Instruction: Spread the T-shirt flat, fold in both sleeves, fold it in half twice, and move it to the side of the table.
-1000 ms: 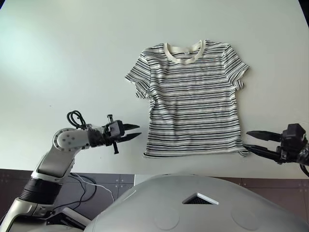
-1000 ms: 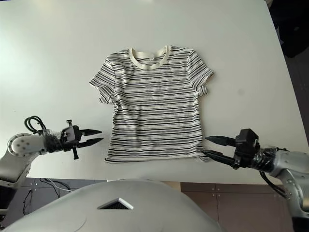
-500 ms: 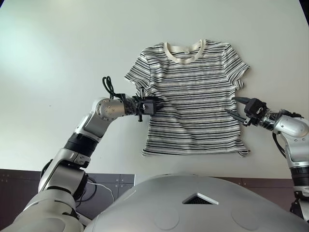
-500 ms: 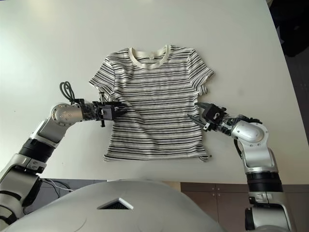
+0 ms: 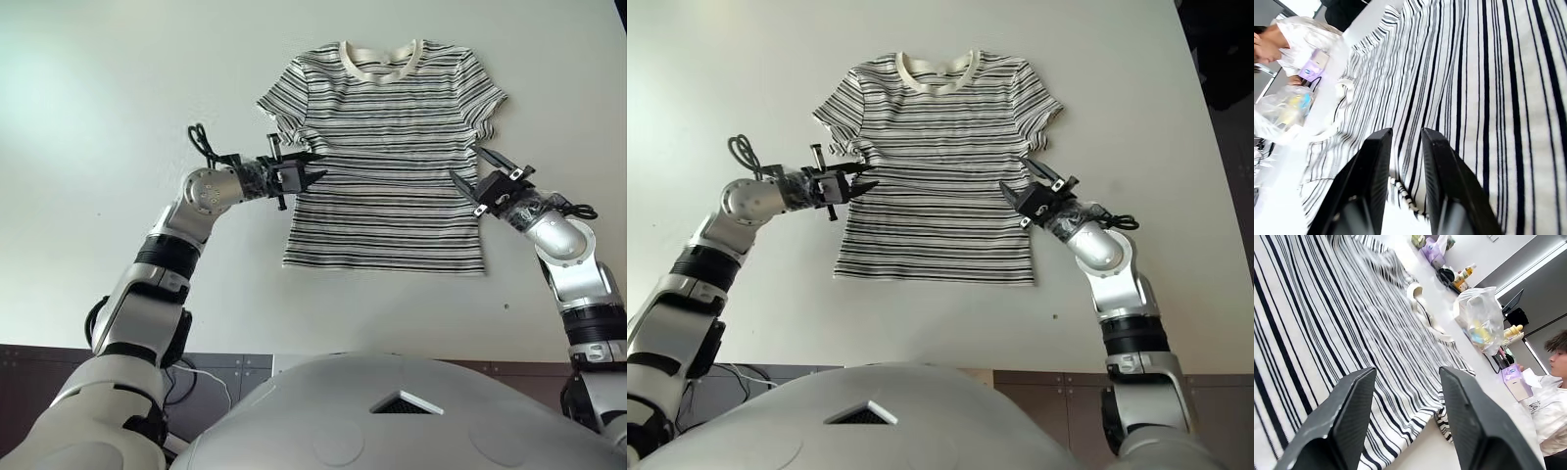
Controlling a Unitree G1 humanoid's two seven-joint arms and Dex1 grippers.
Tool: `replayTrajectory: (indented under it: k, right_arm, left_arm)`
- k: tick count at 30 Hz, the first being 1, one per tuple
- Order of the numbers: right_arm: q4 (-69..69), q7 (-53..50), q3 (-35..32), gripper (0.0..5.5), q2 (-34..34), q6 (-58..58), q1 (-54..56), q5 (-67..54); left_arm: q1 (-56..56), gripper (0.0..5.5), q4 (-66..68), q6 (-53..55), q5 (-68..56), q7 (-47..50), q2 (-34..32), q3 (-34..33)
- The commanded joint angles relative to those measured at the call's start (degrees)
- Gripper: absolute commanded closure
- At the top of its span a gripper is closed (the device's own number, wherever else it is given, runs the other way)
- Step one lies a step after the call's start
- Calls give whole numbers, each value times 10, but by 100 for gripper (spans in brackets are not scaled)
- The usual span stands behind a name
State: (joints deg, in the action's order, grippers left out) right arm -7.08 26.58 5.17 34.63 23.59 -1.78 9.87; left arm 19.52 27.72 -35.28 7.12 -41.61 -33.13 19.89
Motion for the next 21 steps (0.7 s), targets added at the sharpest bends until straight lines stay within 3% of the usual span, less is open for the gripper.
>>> replayTrajectory:
  k: [1, 4, 12, 17, 21]
  right_arm:
    - [125, 45, -22, 314, 24, -65, -78, -58]
    - [123, 90, -1, 314, 32, -86, -124, -76]
    - [64, 165, 38, 314, 60, -80, -179, -72]
    - [178, 214, 17, 314, 142, -90, -313, -98]
    - [230, 219, -14, 314, 170, -105, -363, -115]
  left_arm:
    - [-104, 437, -180, 82, -46, -37, -56, -28]
    - [-185, 437, -250, 121, -60, -66, -81, -19]
    - [-269, 437, -211, 100, 5, -60, -94, 9]
    - [-391, 437, -324, 118, -64, -96, -169, -22]
    - [-482, 437, -416, 154, -106, -93, -211, -69]
